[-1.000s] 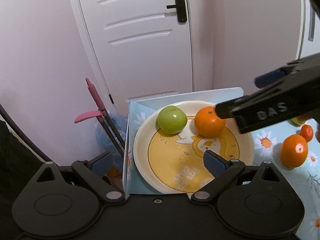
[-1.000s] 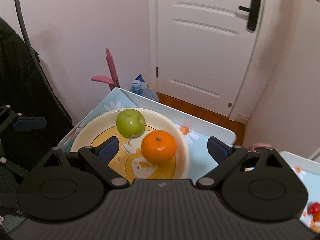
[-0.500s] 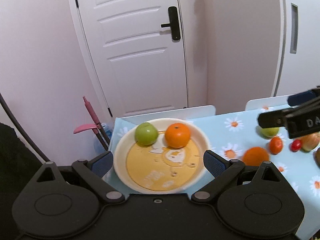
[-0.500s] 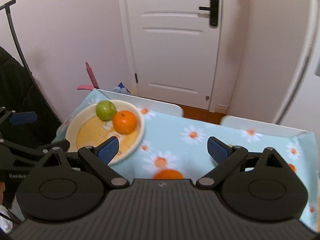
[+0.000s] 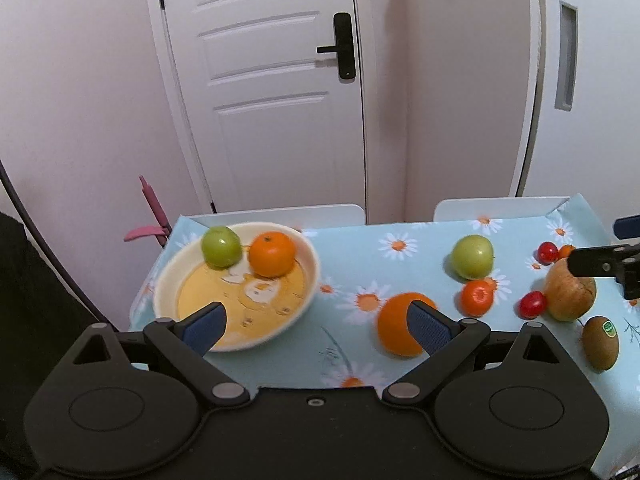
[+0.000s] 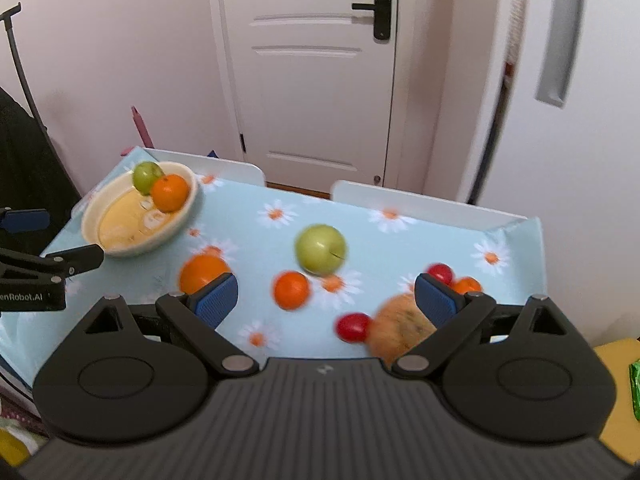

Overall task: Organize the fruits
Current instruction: 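Grasp the orange with the left tool while the right tool grasps the large apple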

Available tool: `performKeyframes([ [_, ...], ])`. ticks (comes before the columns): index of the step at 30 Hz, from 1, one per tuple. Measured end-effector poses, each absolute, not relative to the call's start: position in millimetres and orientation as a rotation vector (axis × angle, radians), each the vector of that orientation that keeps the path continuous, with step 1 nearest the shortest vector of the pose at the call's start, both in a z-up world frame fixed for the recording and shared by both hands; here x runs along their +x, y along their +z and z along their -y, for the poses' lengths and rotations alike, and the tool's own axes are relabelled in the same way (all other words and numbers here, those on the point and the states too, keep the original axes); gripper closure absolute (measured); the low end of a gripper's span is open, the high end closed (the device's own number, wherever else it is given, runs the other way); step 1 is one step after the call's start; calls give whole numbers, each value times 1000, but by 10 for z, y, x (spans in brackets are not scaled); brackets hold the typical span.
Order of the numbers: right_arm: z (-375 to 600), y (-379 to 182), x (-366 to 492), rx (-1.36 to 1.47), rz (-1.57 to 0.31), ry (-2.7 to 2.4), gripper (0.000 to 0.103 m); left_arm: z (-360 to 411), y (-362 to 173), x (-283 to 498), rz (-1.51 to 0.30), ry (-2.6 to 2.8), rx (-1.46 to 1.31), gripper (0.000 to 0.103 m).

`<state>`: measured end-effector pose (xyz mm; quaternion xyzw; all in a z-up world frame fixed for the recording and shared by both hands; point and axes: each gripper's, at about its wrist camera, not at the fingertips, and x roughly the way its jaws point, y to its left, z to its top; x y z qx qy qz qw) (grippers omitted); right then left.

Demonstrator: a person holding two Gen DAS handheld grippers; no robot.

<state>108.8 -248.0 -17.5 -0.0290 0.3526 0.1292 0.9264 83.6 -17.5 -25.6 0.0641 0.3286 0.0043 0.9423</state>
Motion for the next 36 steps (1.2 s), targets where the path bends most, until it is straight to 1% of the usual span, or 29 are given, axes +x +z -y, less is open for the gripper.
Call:
performKeyframes([
  [12,3161,-694,1253,-58,-761,307,0,724,-682,1069,-697,47,128,4],
  [17,3292,-884,1361,-52,-772,328,0,794,-915,1278,-736,45,107,8],
  [22,3308,-1024,1446,-61,-794,344,0,804,-1124,1463,-777,40,90,18],
  [27,3278,-1082,1480,-76,-805,370,0,809,-1221,1556,-794,22,71,24],
  [29,3253,-1108,1500,-83,-811,376,0,811,-1251,1583,-803,15,70,29],
  [30,3247,-1117,1509,-85,-813,379,0,807,-1259,1595,-809,11,68,34],
  [31,3239,-1126,1519,-87,-814,381,0,806,-1264,1602,-814,3,63,36],
  [36,3199,-1142,1556,-93,-814,395,0,814,-1250,1590,-814,-1,69,38],
])
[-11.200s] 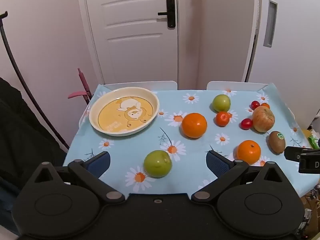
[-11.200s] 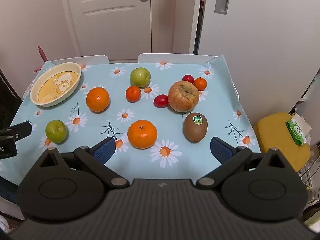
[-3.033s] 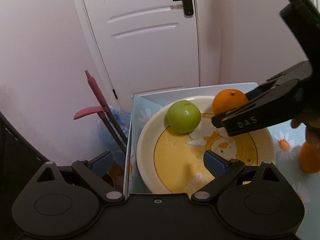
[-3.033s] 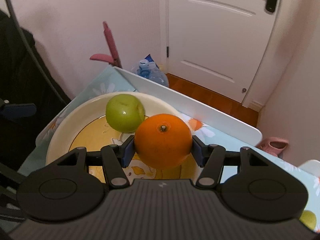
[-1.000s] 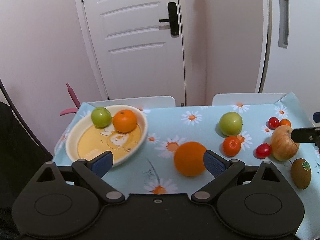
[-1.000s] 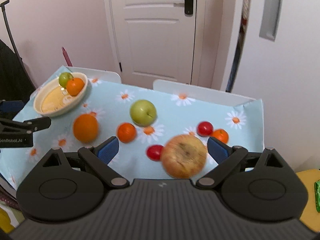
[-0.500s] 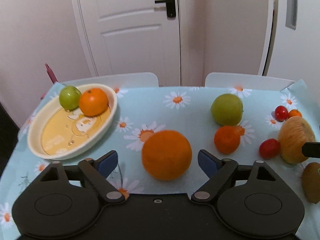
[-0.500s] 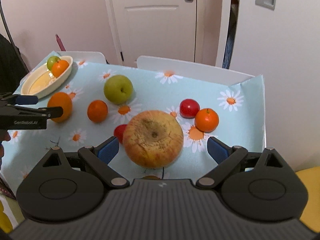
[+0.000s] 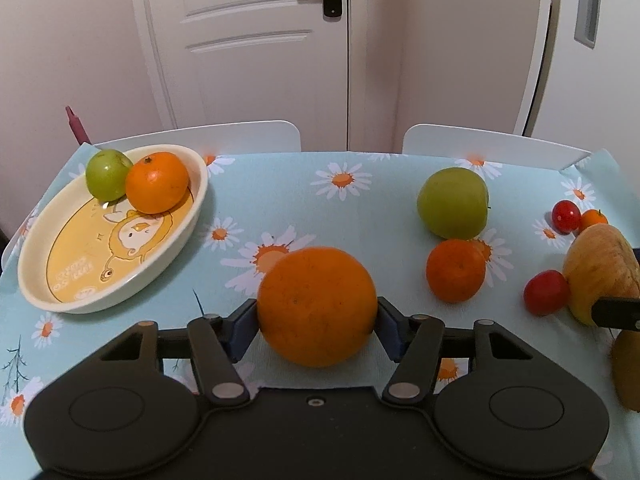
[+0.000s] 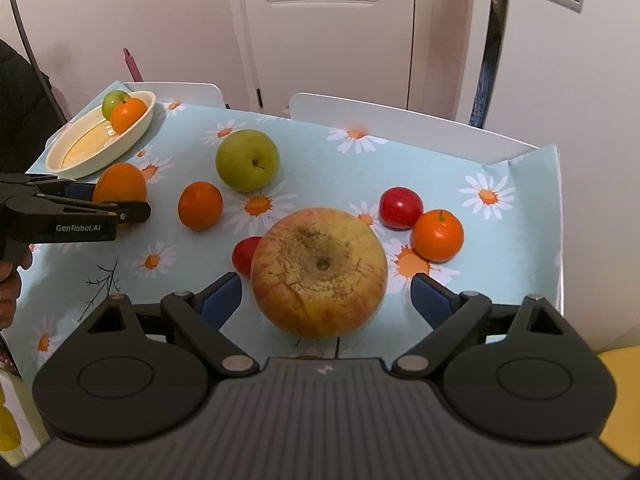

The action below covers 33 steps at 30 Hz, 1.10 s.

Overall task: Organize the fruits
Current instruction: 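Grasp the orange with the left tool while the right tool grasps the large apple, then carry the orange and large apple into the cream bowl and release both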

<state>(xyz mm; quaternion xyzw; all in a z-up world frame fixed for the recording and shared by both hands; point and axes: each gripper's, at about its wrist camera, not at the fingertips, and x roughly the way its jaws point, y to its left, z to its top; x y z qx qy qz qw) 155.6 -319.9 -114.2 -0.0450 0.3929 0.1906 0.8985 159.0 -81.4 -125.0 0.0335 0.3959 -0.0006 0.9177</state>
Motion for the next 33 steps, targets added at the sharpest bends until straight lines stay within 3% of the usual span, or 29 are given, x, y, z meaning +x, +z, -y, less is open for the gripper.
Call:
performKeyframes([
  [14,3115,-1201,1623,-121,-819,409,12,815,-1218,1398,-830,0,97,38],
  [33,3116,-815,1411,-96,-780,397,13,767,-774,1026,-779,2,63,38],
])
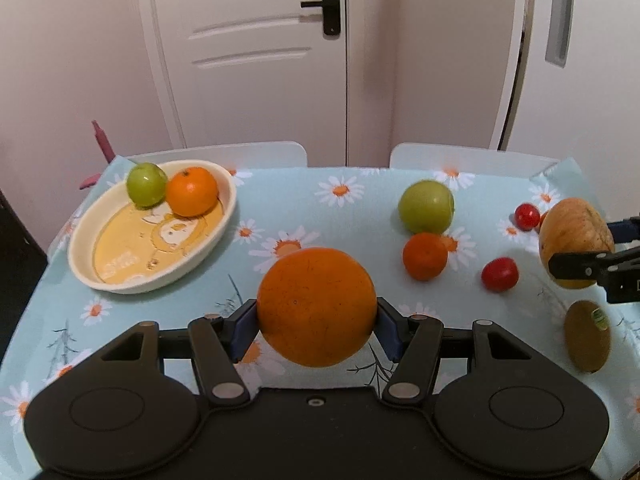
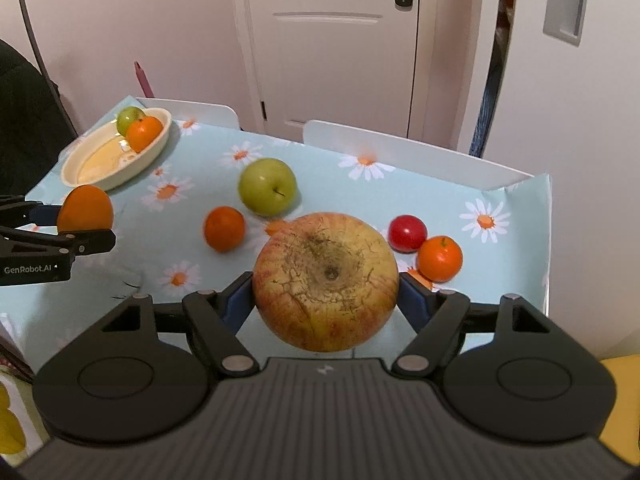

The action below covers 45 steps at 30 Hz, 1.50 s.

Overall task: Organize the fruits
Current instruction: 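Carry the orange and large apple into the cream bowl and release both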

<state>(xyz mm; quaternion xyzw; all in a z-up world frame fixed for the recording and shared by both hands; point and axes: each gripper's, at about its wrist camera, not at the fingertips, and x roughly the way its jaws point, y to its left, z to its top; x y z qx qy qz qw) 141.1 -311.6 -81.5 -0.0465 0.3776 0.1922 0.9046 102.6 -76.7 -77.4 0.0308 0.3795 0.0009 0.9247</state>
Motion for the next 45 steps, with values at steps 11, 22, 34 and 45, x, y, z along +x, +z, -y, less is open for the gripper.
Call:
performKeyframes([
  [11,2676,-319,1282,-96,-725,441,13,346,-331,804,-713,53,60,38],
  [22,1835,-57,1359,-51,-716,481,13,-409,-134,923,-688,78,86,38],
  [34,848,-65,1673,-28,-729,464,13,-1160,-247,1434,-701,6,150,38],
  [45,303,-311,1975,-15,-770,413,13,-1471,-638,2029,-745,-83,198,38],
])
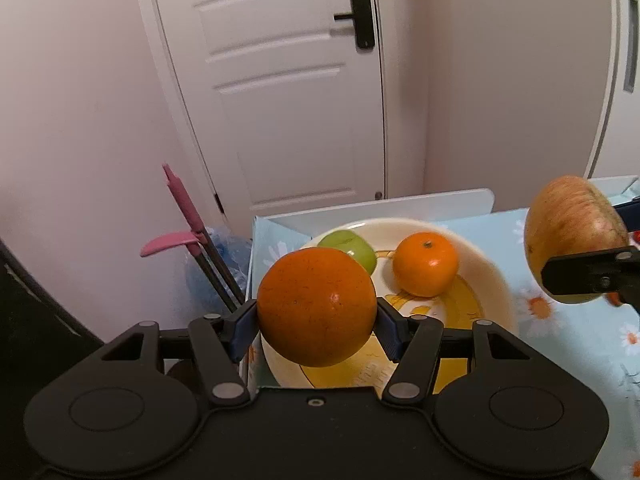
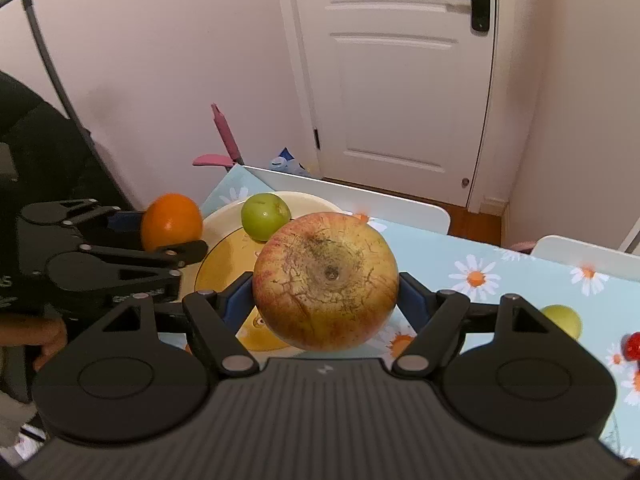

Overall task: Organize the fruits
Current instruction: 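Carry the orange and large apple into the cream bowl and release both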

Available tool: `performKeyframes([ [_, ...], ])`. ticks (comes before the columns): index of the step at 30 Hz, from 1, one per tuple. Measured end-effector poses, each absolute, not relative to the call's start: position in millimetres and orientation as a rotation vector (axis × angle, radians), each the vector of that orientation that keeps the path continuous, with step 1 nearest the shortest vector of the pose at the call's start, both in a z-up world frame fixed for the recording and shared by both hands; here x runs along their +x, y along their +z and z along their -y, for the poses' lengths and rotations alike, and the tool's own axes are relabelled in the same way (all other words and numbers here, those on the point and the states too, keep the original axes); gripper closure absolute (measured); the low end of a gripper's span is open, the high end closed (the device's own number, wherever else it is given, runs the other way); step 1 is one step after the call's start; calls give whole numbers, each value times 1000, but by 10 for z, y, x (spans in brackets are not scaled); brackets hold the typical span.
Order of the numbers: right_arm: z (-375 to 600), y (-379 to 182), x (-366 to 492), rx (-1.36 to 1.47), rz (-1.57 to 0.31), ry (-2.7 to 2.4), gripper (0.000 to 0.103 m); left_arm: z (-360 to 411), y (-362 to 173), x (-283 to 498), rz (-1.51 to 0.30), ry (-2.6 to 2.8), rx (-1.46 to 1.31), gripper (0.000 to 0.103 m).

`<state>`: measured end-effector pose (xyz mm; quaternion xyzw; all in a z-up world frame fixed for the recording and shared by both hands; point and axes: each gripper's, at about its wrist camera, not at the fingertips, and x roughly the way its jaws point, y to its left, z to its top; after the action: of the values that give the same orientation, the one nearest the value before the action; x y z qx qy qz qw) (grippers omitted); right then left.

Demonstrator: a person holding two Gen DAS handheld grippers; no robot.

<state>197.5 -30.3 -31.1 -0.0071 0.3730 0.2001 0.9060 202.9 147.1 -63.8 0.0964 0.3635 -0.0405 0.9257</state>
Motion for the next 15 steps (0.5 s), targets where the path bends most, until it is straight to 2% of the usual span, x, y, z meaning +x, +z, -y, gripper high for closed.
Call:
performKeyframes([
  [12,211,-466,2146,0,-800,361,13,-1410,-1062,2345,-811,-123,294,37],
  [14,210,-450,2153,1,-797,360,13,-1396,-1071,2348,-813,-119,294,35],
  [15,213,-439,2155,1,-796,360,13,-1396,-1050,2337,-801,-121,293,29],
])
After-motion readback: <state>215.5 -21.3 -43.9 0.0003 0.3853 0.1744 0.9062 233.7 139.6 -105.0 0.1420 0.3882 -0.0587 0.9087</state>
